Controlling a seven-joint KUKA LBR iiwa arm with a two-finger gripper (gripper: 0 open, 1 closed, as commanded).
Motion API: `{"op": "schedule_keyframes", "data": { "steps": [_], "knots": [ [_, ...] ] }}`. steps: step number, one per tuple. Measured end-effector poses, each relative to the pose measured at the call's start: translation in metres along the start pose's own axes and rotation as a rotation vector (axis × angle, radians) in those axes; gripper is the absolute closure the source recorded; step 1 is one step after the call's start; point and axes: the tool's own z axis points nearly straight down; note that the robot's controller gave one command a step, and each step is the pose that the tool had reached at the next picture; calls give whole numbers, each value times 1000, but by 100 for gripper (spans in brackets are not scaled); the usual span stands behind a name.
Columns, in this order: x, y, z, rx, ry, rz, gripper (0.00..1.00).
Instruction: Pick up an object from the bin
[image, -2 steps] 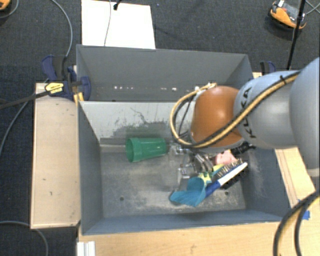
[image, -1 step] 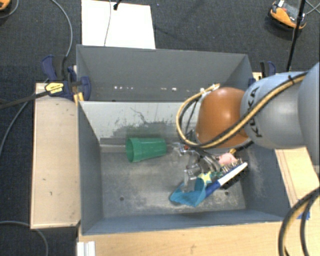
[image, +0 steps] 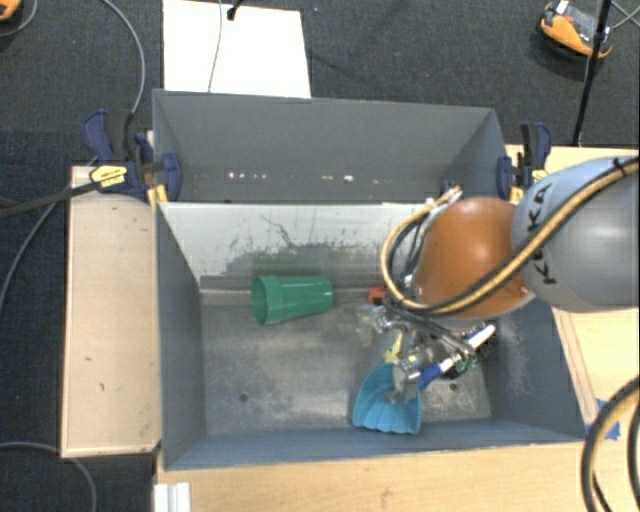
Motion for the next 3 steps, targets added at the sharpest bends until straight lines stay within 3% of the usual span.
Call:
{"op": "schedule_keyframes", "data": {
  "steps": [1,2,3],
  "knots": [
    [24,-16,16,0,-5,193,100],
    [24,-16,16,0,-5,194,100],
    [23,-15,-27,2,-11,177,100]
  ]
}}
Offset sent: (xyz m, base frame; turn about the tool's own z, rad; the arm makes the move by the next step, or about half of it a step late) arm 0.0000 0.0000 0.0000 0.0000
